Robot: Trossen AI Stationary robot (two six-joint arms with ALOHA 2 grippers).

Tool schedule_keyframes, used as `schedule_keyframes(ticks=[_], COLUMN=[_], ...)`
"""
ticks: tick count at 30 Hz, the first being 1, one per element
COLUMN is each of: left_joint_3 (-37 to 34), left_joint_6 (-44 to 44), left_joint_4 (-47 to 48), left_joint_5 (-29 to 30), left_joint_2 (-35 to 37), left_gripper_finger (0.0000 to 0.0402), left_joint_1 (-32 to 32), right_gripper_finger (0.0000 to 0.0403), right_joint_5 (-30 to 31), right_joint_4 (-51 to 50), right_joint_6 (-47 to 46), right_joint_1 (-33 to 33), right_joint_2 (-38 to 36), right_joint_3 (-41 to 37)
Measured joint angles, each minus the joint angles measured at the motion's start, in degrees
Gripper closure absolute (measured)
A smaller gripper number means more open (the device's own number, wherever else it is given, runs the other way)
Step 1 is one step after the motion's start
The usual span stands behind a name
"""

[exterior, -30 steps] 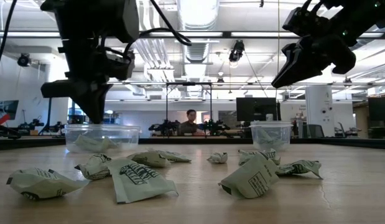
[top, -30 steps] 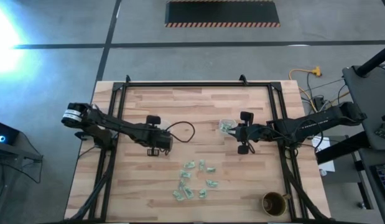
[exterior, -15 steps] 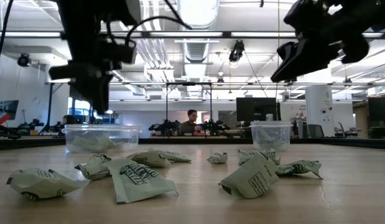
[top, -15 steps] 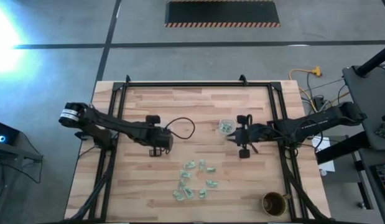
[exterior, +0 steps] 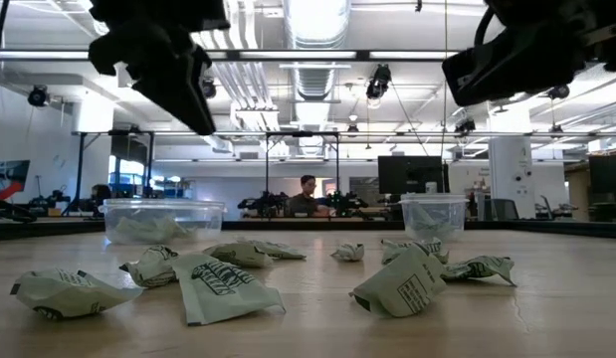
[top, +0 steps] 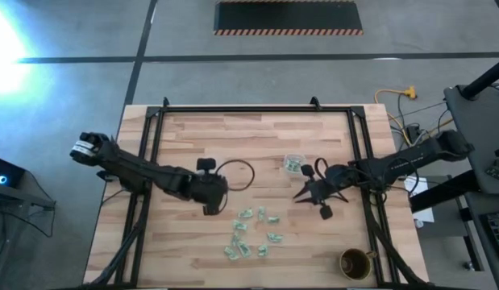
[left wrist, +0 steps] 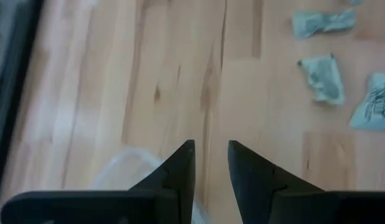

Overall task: Pick and place Stevia / Truvia into bins
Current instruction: Put the light green stevia packet into the right transparent container

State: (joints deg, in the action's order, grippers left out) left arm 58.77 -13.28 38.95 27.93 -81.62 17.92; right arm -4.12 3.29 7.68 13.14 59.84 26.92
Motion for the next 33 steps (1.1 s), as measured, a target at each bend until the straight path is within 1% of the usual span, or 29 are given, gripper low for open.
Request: schedule_keyframes(ticks=[3,6,10,17,21,28,33], left_joint_3=[0.07,0.24,0.09,0.13,-0.18,-0.38,-0.52], left_joint_6=[1.59,0.41,0.13,0.07,0.0,-0.02,0.04], left_joint_4=[-1.82,-2.48,-4.0,-4.14,-4.15,-4.13,-4.1], left_joint_5=[1.21,1.4,1.42,1.45,1.5,1.48,1.5], left_joint_2=[0.0,0.05,0.1,-0.05,-0.05,-0.09,-0.09], left_gripper_finger=[0.0322,0.0322,0.0322,0.0322,0.0322,0.0322,0.0322], left_joint_1=[1.67,3.07,4.42,5.59,6.2,6.55,6.55], right_gripper_finger=[0.0346,0.0346,0.0346,0.0346,0.0333,0.028,0.0254], right_joint_5=[0.0,-0.02,-0.01,0.59,1.11,1.31,1.35], right_joint_4=[1.6,4.64,10.34,19.08,19.56,19.17,12.63], right_joint_6=[-0.03,0.02,0.0,-0.02,-0.07,-0.02,-0.31], right_joint_1=[2.53,4.8,6.45,6.74,6.74,6.41,5.82], right_joint_2=[1.19,4.12,10.22,22.16,28.22,36.22,38.33], right_joint_3=[-0.09,-0.09,-0.1,1.39,4.21,9.33,11.99])
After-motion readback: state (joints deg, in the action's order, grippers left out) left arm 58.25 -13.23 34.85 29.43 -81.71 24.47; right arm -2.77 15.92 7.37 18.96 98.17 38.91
